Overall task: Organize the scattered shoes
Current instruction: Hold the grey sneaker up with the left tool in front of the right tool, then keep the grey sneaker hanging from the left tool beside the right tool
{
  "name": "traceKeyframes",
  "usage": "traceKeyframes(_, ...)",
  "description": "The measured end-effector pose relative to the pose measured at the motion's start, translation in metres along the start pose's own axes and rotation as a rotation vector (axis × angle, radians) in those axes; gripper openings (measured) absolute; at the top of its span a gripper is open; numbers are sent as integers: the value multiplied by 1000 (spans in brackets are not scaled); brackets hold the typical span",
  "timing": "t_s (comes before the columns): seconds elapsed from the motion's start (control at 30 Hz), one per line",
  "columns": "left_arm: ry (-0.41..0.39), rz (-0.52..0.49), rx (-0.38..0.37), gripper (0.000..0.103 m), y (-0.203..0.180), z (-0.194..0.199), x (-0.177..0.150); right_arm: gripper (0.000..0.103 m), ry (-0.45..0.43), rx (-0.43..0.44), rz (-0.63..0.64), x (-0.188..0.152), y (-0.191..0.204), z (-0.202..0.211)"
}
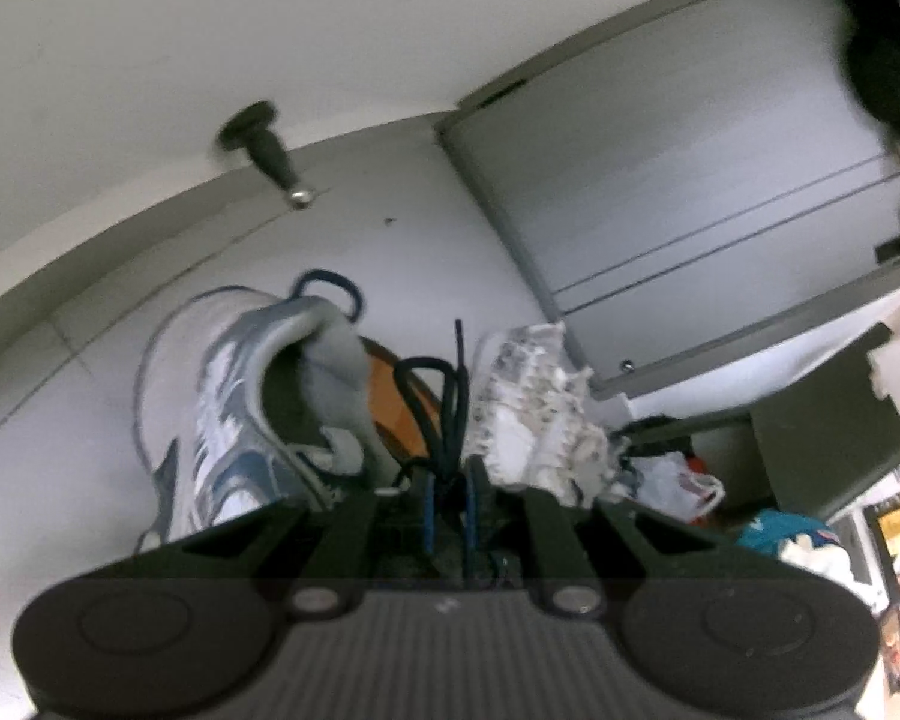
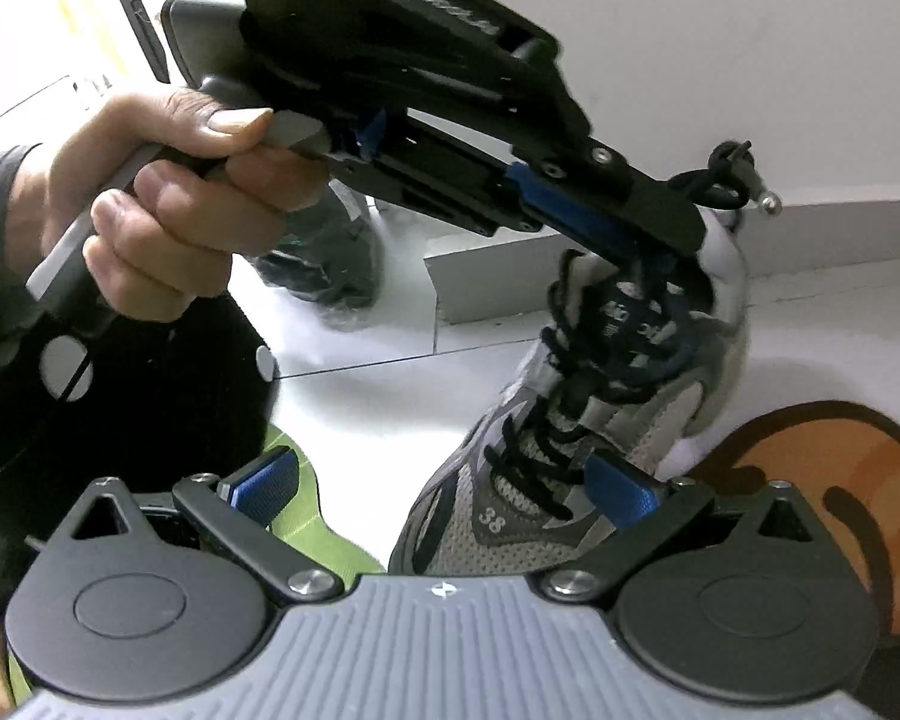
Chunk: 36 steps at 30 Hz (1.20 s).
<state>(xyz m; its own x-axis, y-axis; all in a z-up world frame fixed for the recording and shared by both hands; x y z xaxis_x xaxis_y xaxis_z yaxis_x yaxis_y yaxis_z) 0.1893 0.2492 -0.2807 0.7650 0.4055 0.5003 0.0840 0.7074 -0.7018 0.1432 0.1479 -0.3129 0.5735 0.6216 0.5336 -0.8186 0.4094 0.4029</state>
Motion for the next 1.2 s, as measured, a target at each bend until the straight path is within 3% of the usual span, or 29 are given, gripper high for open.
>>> traceKeyframes(0.23,-15,46,54,9,34,-2,-5,103,30,-36,-97,-23,-2,-37)
traceKeyframes(0.33,-27,35,64,10,36,-1,-3,103,7,-57,-150,-27,-11,-33)
traceKeyframes(0.47,-42,35,79,10,37,-1,-3,103,-27,-146,-197,-28,-29,-29)
traceKeyframes(0.63,-37,17,84,10,36,-5,-4,103,-5,-219,-230,-29,-40,-44)
traceKeyframes(0.77,-27,4,90,10,35,-7,-1,103,74,-202,-302,-38,-40,-64)
traceKeyframes(1.2,-34,15,118,10,41,-4,2,98,45,-176,-397,-32,-36,-71)
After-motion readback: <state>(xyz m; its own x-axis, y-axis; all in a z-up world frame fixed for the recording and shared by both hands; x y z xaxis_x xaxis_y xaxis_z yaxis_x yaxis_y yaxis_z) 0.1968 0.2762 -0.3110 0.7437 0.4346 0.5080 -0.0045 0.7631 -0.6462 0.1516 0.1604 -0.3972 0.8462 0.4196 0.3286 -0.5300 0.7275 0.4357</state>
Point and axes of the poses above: each gripper's, at about its wrist camera, not at the fingertips, and z roughly against the way its jaws point, y to its left, x to its top, the point moved 7 cm from there along -z, roughly the way its jaws point, and after that the axes turned 13 degrees about -z, right-handed, at the moved point
